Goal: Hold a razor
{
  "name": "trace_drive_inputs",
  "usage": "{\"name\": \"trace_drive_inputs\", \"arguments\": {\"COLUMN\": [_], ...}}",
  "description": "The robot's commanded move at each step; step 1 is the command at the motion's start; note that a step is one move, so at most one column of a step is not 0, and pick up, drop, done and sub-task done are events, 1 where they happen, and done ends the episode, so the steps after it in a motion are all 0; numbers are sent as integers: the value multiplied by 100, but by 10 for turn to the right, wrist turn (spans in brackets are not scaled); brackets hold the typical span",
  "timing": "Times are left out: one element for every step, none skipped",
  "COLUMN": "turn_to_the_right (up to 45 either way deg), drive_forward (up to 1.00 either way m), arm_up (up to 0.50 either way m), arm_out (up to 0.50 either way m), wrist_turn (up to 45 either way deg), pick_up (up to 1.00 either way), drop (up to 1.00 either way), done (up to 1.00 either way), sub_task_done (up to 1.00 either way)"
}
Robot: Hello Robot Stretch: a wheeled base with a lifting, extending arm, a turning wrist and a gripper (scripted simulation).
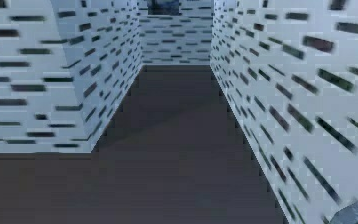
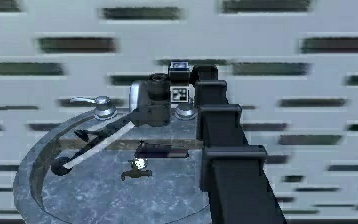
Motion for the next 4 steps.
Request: {"name": "trace_drive_inputs", "arguments": {"turn_to_the_right": [0, 0, 0, 0], "drive_forward": [0, 0, 0, 0], "arm_up": [0, 0, -18, 0], "arm_out": [0, 0, 0, 0], "wrist_turn": [450, 330, 0, 0], "pick_up": [0, 0, 0, 100], "drop": [0, 0, 0, 0], "done": [0, 0, 0, 0], "sub_task_done": [0, 0, 0, 0]}}
